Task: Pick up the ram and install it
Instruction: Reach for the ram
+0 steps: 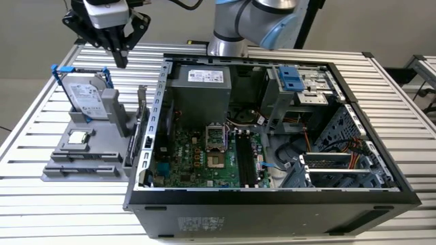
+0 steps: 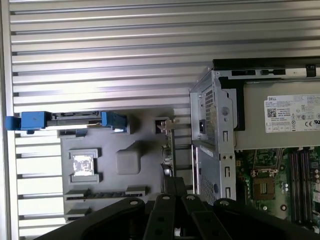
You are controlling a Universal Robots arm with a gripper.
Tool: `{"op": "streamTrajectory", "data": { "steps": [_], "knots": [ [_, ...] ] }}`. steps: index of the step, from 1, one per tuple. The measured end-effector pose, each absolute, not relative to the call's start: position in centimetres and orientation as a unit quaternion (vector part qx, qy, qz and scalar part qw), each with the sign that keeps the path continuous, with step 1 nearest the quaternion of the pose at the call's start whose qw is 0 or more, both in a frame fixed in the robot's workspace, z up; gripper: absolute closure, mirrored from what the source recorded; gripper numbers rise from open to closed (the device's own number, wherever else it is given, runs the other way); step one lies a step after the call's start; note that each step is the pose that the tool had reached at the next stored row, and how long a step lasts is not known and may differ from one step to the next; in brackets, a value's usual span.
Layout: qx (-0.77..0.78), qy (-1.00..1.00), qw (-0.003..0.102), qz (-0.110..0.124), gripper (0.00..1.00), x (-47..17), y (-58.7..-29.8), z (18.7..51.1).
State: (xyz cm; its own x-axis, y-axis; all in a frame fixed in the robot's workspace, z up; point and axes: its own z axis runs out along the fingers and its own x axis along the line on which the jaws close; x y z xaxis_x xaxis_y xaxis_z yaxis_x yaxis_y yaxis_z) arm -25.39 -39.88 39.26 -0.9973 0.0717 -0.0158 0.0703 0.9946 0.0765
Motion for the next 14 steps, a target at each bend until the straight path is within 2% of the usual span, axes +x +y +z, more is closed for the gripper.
{"op": "streamTrajectory", "data": {
  "steps": [14],
  "knots": [
    [0.023,0.999,0.008,0.040,1.00,-27.8,-39.9,39.3]
  ]
}}
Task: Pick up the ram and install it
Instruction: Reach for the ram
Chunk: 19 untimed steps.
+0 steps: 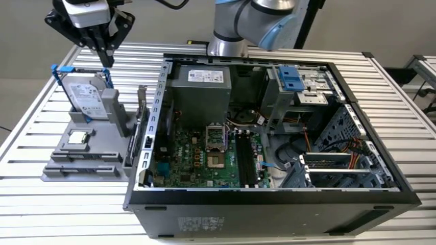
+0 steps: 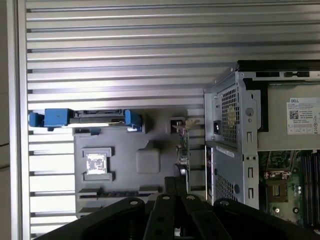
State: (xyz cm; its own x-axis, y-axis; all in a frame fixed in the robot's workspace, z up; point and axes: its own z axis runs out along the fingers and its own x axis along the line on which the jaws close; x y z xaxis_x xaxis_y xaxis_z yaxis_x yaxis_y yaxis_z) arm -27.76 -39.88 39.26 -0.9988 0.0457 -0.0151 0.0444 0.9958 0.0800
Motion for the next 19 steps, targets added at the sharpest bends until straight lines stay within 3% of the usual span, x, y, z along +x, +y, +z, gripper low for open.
{"op": "streamTrajectory", "data": {
  "steps": [19],
  "knots": [
    [-0.001,0.999,0.007,0.043,1.00,-30.9,-39.9,39.3]
  ]
}}
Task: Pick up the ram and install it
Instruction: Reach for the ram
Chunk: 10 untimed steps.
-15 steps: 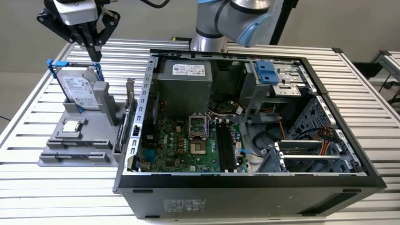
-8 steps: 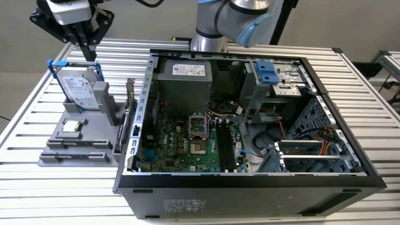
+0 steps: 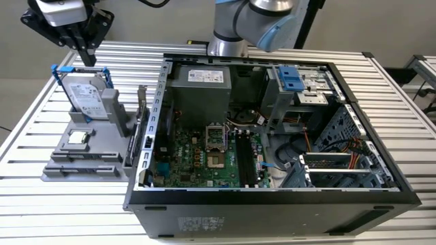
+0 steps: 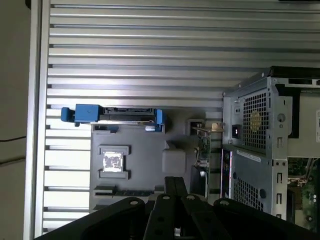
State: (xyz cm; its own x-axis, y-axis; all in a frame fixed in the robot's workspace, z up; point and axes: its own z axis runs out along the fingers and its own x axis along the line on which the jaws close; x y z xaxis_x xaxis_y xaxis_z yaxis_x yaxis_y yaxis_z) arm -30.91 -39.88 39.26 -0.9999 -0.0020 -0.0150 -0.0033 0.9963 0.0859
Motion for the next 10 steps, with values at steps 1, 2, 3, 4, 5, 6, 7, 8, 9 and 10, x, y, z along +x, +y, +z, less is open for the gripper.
{"op": "streamTrajectory", "data": {
  "steps": [1,2,3,4,5,6,7,8,9,10],
  "knots": [
    [-0.002,0.999,0.007,0.043,1.00,-31.1,-39.9,39.3],
    [-0.002,0.999,0.007,0.043,1.00,-31.3,-39.9,39.3],
    [-0.002,0.999,0.007,0.043,1.00,-31.4,-39.9,39.3],
    [-0.002,0.999,0.007,0.043,1.00,-31.6,-39.9,39.3],
    [-0.002,0.999,0.007,0.043,1.00,-31.8,-39.9,39.3],
    [-0.002,0.999,0.007,0.043,1.00,-32.0,-39.9,39.3],
    [-0.003,0.999,0.007,0.043,1.00,-32.2,-39.9,39.3],
    [-0.003,0.999,0.007,0.043,1.00,-32.4,-39.9,39.3],
    [-0.003,0.999,0.007,0.043,1.00,-32.6,-39.9,39.3],
    [-0.003,0.999,0.007,0.043,1.00,-32.8,-39.9,39.3]
  ]
}}
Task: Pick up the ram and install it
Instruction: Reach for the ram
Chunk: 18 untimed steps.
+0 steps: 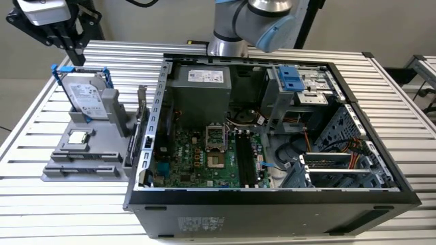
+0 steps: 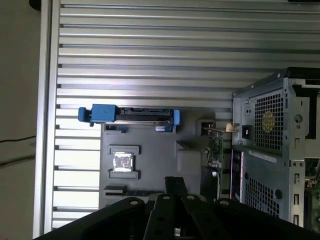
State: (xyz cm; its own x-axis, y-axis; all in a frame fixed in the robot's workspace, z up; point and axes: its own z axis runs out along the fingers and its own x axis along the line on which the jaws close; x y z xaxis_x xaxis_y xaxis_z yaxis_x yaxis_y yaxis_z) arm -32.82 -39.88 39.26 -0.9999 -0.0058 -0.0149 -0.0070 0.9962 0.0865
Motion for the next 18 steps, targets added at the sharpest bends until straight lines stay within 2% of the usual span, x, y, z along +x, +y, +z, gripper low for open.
{"op": "streamTrajectory", "data": {
  "steps": [18],
  "knots": [
    [-0.005,0.999,0.007,0.044,1.00,-36.0,-39.9,39.3]
  ]
}}
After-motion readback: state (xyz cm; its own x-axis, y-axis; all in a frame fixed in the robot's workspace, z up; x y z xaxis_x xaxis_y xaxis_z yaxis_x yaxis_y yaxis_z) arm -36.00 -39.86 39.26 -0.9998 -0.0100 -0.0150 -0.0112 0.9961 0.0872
